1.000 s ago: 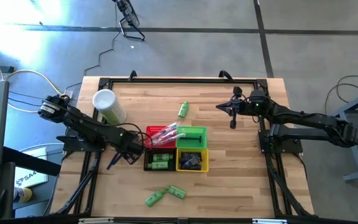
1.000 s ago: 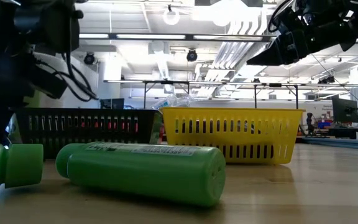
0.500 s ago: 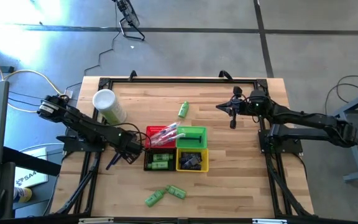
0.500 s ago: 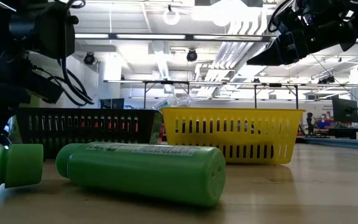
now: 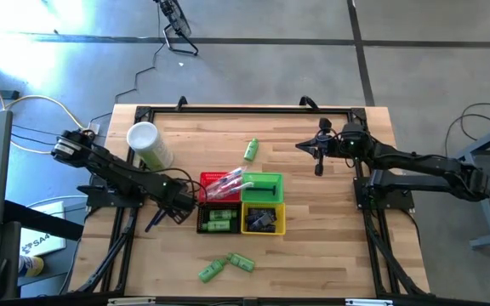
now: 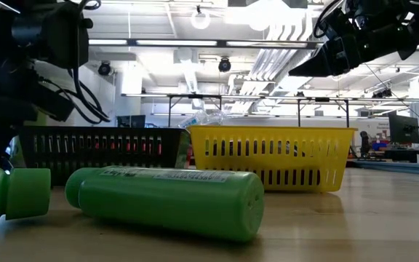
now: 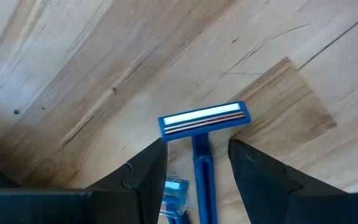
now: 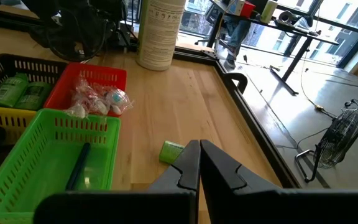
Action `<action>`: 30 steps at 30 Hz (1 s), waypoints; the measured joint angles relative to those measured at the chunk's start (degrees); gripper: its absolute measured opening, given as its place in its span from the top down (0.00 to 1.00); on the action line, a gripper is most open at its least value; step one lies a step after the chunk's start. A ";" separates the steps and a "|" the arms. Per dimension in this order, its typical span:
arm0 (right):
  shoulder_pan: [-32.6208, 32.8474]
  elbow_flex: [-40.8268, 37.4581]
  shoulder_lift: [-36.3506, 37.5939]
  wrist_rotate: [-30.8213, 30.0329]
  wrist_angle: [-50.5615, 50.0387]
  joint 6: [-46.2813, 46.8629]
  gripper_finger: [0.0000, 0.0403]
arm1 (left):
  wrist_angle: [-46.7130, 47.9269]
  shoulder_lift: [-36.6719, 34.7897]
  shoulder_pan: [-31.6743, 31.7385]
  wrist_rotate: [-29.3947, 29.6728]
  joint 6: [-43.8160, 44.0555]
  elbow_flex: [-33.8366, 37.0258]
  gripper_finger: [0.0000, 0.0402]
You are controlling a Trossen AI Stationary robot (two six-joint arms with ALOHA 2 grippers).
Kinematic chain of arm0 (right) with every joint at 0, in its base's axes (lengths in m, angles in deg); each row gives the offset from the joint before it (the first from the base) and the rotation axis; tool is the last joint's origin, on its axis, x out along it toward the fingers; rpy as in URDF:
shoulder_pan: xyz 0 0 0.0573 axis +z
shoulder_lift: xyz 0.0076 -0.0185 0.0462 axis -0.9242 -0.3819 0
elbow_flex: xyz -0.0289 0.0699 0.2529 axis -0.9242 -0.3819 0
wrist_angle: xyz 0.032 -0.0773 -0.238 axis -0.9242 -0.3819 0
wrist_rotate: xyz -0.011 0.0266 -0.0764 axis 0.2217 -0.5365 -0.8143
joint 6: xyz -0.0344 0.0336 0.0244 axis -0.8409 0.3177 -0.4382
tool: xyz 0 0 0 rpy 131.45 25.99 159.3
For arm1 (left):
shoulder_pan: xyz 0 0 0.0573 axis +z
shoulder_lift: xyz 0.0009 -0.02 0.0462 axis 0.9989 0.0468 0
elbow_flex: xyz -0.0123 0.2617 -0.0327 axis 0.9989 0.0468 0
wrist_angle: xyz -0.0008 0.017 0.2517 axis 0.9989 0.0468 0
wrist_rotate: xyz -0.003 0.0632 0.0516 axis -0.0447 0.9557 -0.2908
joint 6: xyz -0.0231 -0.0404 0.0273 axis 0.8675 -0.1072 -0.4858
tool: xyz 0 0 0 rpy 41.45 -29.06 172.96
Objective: Pick & Place Travel size toiletries
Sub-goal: Put the blue razor into the green bin
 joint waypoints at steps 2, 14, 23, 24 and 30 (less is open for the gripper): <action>-0.01 0.00 0.00 0.01 0.00 0.00 0.99 | -0.32 0.06 0.00 -0.01 -0.01 -0.39 0.56; 0.00 0.00 0.00 0.01 0.00 0.00 0.99 | -3.89 0.12 0.00 -0.17 -0.21 -1.19 0.56; -0.01 0.00 0.00 0.00 0.00 0.01 0.99 | -3.42 0.07 0.00 -0.19 -0.27 -1.19 0.57; -0.01 0.00 0.00 0.01 0.00 0.00 0.99 | -3.40 0.07 -0.01 -0.21 -0.28 -1.19 0.57; -0.01 0.00 0.00 0.01 0.00 0.00 0.99 | -3.35 0.07 0.00 -0.25 -0.36 -1.19 0.70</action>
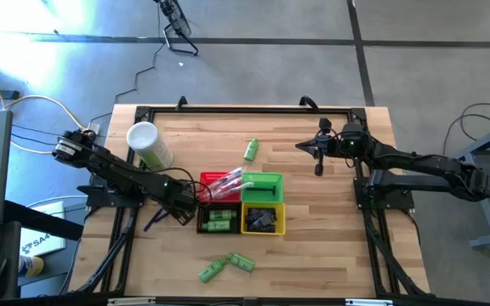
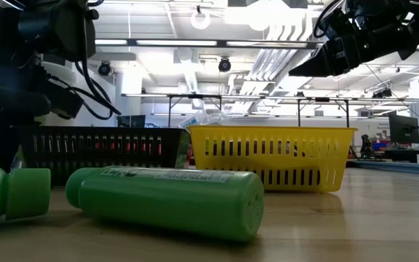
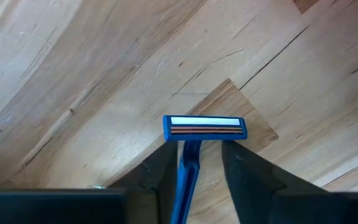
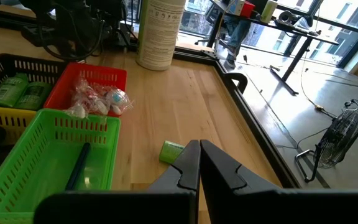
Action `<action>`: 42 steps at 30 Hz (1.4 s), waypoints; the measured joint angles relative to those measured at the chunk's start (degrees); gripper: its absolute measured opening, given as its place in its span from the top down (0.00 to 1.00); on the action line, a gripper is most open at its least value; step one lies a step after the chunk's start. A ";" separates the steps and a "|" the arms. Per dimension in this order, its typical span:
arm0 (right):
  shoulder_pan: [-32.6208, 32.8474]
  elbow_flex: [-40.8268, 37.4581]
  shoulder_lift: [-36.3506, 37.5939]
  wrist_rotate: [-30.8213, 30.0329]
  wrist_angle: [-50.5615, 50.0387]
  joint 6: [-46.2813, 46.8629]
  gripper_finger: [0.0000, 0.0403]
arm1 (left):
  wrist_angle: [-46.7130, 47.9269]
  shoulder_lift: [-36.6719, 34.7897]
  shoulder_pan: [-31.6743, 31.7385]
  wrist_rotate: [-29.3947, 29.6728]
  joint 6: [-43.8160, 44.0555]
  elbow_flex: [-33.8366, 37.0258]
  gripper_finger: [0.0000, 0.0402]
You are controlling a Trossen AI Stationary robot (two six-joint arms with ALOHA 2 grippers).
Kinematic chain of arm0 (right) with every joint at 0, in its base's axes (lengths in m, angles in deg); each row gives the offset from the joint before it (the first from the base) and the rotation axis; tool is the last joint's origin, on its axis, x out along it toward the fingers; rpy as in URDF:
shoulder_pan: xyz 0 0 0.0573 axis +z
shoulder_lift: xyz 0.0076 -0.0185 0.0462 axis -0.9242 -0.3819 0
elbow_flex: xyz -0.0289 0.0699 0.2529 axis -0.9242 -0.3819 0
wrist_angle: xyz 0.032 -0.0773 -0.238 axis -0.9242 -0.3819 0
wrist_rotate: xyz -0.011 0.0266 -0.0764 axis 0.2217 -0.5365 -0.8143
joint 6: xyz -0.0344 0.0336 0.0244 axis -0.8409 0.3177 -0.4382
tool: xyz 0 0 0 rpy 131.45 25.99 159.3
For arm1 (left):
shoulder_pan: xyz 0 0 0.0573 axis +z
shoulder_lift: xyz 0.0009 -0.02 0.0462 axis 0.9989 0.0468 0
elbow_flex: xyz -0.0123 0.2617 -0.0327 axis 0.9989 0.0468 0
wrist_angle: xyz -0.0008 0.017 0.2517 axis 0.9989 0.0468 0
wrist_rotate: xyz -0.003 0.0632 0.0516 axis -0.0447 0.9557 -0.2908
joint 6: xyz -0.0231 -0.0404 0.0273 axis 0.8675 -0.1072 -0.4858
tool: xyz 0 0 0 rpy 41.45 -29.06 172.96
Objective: Pick & Place Travel size toiletries
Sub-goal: Put the blue razor into the green bin
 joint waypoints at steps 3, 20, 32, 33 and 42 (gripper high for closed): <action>-0.01 0.00 0.00 0.00 0.00 0.02 0.99 | 0.01 -0.02 0.00 0.00 0.00 -0.01 0.78; 0.01 0.00 0.00 0.00 0.00 0.01 0.99 | 0.12 -0.17 0.00 0.02 0.00 -0.19 0.97; 0.02 0.02 0.00 0.00 -0.02 0.02 0.99 | 2.86 -3.57 0.00 2.19 -2.05 -3.14 0.98; -0.01 0.02 0.00 0.00 0.00 0.02 0.99 | 4.14 -4.10 0.00 3.22 -2.36 -3.79 0.98; -0.01 0.02 0.02 0.00 -0.04 0.00 0.99 | 10.10 -8.41 0.00 4.85 -2.51 -8.17 0.98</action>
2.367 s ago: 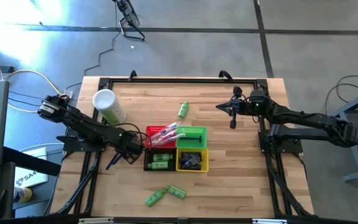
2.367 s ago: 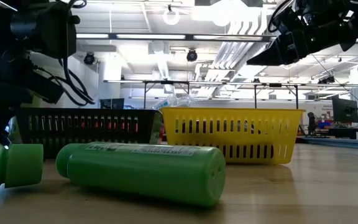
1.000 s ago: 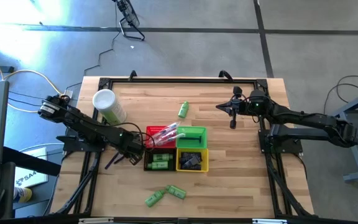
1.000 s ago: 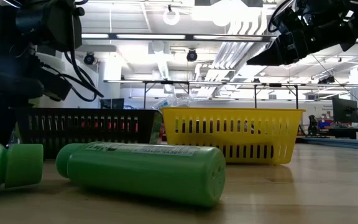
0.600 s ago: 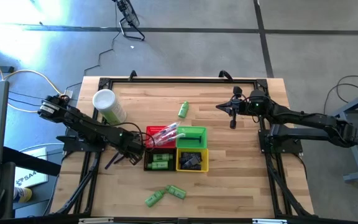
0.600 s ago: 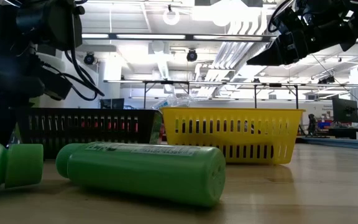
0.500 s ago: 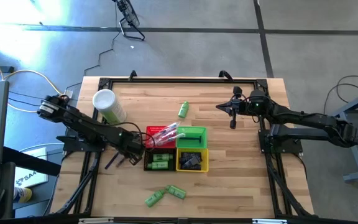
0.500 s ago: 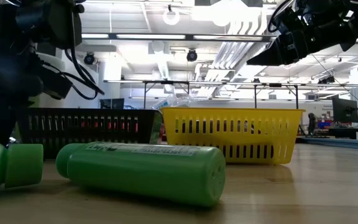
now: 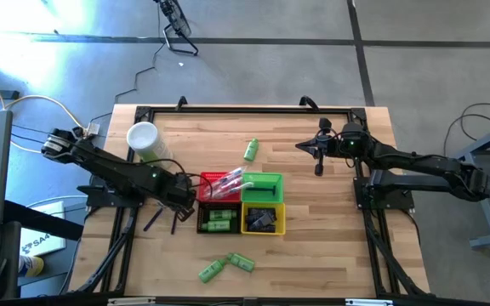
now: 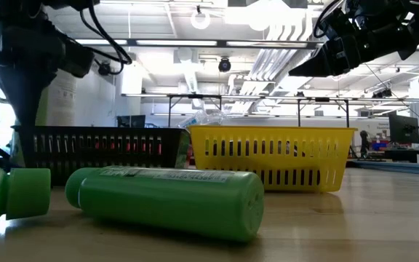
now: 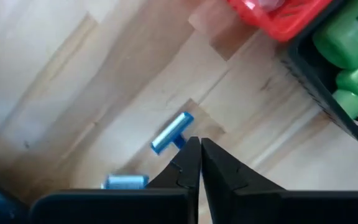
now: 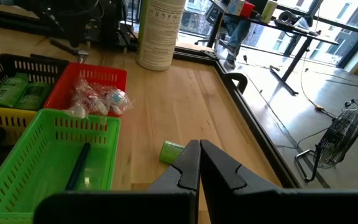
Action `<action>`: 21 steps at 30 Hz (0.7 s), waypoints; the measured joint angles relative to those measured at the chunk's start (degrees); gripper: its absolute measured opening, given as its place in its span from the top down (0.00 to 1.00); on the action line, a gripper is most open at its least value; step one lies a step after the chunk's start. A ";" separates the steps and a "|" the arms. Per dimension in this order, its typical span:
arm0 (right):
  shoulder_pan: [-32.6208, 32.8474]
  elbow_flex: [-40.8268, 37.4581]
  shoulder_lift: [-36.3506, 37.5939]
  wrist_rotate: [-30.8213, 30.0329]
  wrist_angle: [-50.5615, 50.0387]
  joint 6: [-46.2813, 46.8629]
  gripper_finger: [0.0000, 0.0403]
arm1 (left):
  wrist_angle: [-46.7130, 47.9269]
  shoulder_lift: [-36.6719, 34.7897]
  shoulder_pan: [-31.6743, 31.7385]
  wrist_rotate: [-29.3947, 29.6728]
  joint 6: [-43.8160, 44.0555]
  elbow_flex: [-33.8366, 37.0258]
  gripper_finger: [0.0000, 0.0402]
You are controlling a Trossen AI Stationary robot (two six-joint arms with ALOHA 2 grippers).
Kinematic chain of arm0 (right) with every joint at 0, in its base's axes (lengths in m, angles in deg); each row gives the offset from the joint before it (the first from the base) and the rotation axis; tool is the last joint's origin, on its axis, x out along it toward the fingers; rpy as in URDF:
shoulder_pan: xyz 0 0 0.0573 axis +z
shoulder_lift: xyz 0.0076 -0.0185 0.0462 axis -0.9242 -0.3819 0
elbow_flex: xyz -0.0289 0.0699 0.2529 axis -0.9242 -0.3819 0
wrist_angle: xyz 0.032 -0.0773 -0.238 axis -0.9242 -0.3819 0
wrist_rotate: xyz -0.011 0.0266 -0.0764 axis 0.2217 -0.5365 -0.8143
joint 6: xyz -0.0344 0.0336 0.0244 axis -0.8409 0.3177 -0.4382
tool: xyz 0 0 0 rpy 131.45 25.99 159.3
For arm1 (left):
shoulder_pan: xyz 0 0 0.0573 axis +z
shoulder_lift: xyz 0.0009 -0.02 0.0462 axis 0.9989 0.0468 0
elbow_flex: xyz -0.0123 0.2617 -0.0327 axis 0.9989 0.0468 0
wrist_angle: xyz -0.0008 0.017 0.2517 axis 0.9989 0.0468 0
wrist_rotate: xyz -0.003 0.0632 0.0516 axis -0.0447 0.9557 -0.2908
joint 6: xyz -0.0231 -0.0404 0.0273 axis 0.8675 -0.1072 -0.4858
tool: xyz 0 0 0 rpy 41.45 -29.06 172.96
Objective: Pick & Place Travel size toiletries
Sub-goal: Put the blue razor into the green bin
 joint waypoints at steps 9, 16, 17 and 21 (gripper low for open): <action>0.02 0.02 0.00 0.01 -0.19 0.01 0.99 | 0.07 -0.02 0.00 -1.63 1.62 0.13 0.97; 0.01 0.02 0.00 0.00 -0.39 0.01 0.99 | 0.55 -0.02 0.00 -1.70 4.75 0.15 0.97; 0.01 0.02 0.00 0.01 -0.39 0.01 0.99 | 0.55 -0.02 0.00 -1.70 5.40 0.17 0.95; 0.02 0.02 0.00 0.01 -0.39 0.01 0.99 | 0.69 -0.02 0.00 -1.70 6.98 0.17 0.85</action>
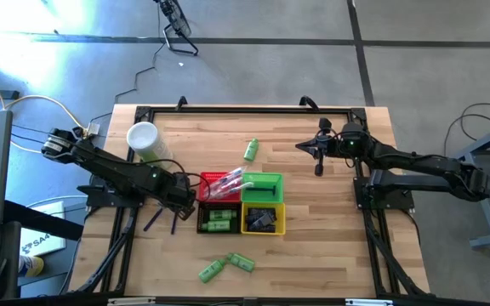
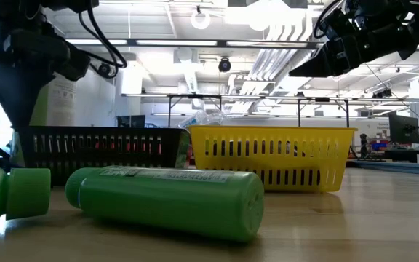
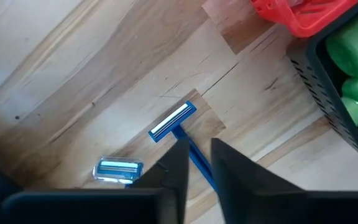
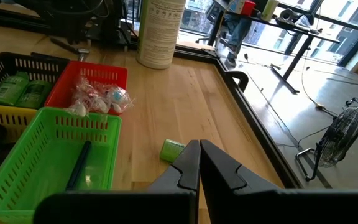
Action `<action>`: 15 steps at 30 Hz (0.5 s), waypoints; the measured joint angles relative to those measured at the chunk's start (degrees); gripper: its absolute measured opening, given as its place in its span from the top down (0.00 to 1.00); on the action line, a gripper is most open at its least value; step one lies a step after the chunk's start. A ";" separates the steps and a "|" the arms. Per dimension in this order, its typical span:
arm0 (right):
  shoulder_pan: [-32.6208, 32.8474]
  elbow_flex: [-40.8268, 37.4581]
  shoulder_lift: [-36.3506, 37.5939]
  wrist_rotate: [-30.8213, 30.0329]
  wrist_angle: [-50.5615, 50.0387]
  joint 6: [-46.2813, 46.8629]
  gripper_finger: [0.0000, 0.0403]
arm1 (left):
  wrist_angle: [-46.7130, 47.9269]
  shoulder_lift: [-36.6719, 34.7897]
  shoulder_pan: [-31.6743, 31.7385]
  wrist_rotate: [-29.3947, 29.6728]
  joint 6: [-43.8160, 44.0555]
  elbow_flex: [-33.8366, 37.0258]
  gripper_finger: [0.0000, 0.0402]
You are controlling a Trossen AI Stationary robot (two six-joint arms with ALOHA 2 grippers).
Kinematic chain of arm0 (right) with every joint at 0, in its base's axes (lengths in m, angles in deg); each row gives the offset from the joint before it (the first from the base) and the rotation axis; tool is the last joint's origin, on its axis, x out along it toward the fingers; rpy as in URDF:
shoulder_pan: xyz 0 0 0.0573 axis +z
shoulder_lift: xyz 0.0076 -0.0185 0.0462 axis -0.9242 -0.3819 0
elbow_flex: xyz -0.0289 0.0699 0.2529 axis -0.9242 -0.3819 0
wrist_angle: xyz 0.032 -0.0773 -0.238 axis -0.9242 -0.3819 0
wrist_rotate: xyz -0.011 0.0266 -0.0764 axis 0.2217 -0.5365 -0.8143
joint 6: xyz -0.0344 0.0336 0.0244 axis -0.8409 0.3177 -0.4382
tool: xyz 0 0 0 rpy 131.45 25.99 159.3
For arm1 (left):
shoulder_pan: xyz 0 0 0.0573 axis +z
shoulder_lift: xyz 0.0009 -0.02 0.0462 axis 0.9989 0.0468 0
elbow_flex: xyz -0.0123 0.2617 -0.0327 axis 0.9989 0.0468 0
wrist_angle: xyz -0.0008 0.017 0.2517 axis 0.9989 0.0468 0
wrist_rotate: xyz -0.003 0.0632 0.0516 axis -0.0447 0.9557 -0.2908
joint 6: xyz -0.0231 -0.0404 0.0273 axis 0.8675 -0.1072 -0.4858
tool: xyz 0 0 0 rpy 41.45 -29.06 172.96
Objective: Pick & Place Travel size toiletries
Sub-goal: Put the blue razor into the green bin
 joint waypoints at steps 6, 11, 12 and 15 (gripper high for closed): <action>0.00 0.00 0.00 -0.01 -0.01 0.01 0.99 | 0.08 0.00 0.00 -0.35 2.72 0.04 0.65; 0.00 0.00 0.00 -0.01 -0.02 0.01 0.99 | 0.06 0.00 0.00 -4.11 9.45 0.04 0.53; 0.00 0.00 0.00 0.00 -0.02 -0.01 0.99 | 0.06 0.00 0.00 -5.39 10.58 0.04 0.51; 0.00 0.00 0.00 0.01 -0.02 -0.01 0.99 | 0.01 0.00 -0.14 -9.74 13.93 0.04 0.48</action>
